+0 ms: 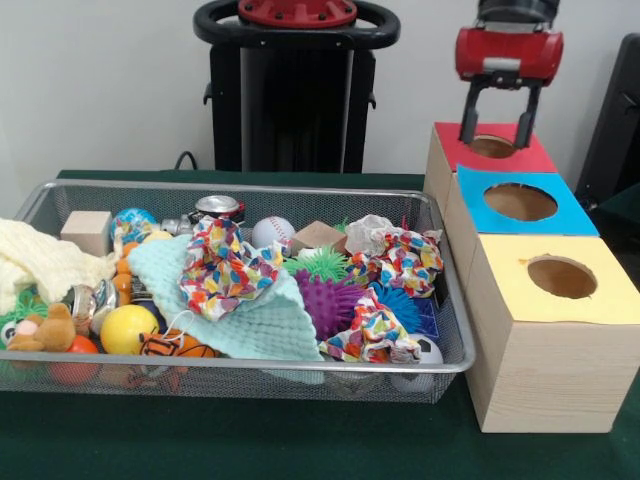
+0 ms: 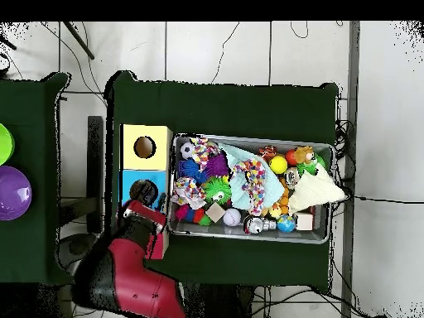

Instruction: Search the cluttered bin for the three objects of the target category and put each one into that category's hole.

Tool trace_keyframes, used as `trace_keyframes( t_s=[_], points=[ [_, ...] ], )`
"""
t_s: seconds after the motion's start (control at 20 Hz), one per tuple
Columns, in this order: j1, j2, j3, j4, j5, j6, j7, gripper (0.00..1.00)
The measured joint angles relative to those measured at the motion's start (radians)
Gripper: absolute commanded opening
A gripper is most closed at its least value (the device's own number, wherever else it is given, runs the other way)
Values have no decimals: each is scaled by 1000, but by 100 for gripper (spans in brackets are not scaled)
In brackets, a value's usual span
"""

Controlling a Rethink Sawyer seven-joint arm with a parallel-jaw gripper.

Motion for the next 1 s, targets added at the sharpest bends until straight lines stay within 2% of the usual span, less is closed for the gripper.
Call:
trace_keyframes(
  t_s=[0.15, 0.2, 0.35, 0.5, 0.75, 0.85, 0.9, 1.0],
  points=[
    [-112, 9, 38, -4, -128, -4, 0, 100],
    [-203, 19, 67, -8, -226, -8, 0, 100],
    [-331, 35, 109, -11, -354, -10, 0, 100],
    [-553, 51, 198, -11, -549, -9, 0, 100],
    [-818, 35, 346, -11, -721, 50, 0, 100],
    [-923, 22, 415, -11, -771, 101, 0, 100],
    [-1006, 13, 474, -11, -806, 154, 0, 100],
    [-1077, 10, 527, -12, -834, 206, 0, 100]
  ],
)
